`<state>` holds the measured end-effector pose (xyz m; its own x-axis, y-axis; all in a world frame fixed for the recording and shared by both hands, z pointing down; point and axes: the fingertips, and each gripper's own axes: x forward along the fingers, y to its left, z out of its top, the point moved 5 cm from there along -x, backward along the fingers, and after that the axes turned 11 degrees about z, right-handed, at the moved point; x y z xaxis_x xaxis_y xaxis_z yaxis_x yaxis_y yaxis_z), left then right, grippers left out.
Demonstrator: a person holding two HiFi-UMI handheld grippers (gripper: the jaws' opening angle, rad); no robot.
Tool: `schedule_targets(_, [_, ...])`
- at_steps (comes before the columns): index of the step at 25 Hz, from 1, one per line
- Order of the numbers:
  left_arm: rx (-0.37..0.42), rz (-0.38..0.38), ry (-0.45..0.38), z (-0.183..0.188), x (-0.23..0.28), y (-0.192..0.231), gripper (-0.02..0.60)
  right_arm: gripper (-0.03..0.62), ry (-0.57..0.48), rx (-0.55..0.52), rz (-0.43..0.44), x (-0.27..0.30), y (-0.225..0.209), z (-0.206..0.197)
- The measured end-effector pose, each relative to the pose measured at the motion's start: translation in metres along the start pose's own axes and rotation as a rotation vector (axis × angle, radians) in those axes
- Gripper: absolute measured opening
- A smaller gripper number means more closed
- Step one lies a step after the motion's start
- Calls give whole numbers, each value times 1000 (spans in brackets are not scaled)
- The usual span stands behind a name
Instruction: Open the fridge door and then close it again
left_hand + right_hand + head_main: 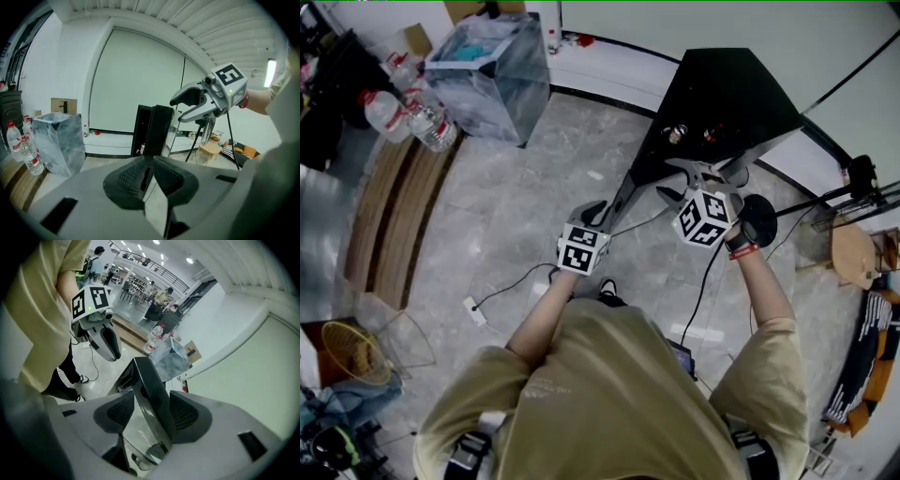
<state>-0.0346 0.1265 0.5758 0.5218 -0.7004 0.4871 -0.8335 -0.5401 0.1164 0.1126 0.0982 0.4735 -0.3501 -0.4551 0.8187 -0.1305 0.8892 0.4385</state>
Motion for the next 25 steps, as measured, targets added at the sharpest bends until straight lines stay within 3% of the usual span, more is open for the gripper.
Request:
schedule_targets(8, [-10, -35, 50, -12, 12, -6, 123, 238, 60, -106, 14, 12, -2, -8])
schedule_targets(12, [15, -56, 90, -23, 25, -12, 200, 232, 49, -104, 21, 12, -5, -7])
schedule_targets(25, [30, -68, 151, -43, 66, -31, 202, 216, 27, -135, 52, 11, -8, -9])
